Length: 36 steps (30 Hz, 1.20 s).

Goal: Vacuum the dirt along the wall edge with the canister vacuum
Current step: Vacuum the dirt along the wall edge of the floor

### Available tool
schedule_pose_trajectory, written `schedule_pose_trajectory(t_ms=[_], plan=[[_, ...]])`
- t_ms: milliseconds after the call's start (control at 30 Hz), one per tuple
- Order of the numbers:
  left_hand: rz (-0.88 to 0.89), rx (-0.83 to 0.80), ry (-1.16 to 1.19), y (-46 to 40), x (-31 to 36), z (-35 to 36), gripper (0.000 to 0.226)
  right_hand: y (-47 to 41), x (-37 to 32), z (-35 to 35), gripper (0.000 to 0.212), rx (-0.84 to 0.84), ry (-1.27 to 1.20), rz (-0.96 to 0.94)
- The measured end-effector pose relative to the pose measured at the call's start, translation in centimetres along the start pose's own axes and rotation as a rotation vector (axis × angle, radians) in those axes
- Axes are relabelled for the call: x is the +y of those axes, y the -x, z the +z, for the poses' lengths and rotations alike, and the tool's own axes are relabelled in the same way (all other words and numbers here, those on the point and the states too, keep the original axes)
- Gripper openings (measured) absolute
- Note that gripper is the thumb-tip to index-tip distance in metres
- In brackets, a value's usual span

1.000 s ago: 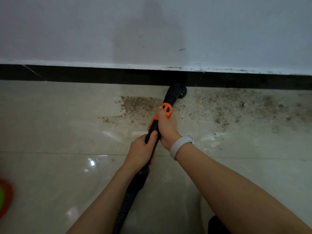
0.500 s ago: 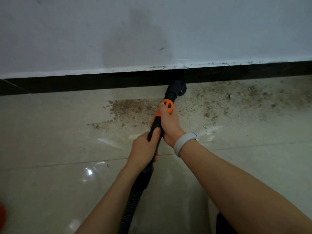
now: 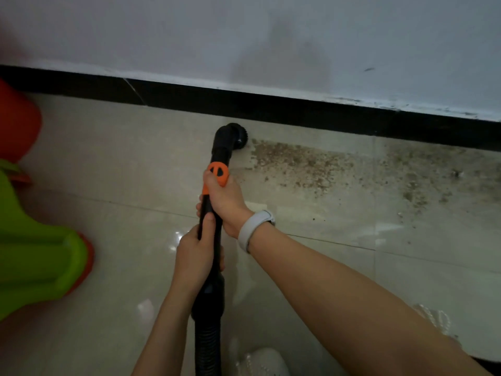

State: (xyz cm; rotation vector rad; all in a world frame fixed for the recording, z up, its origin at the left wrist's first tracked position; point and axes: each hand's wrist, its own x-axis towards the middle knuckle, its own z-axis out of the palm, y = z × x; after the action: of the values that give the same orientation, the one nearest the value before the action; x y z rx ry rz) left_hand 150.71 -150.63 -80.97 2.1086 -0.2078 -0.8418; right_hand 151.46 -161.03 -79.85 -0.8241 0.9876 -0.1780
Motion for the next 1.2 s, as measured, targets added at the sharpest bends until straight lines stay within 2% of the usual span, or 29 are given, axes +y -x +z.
schedule_pose_trajectory(t_ms=[133, 233, 1200], plan=[[-0.045, 0.046, 0.025, -0.5, -0.6, -2.0, 0.059, -0.4, 0.2, 2.6, 0.026, -0.066, 0.027, 0.064], [-0.069, 0.023, 0.015, -1.1, -0.6, -2.2, 0.058, -0.6, 0.3, 2.8, 0.026, -0.038, 0.009, 0.094], [-0.015, -0.231, -0.024, 0.4, 0.9, 2.5, 0.049, 0.9, 0.1, -4.3, 0.022, 0.161, -0.13, 0.01]])
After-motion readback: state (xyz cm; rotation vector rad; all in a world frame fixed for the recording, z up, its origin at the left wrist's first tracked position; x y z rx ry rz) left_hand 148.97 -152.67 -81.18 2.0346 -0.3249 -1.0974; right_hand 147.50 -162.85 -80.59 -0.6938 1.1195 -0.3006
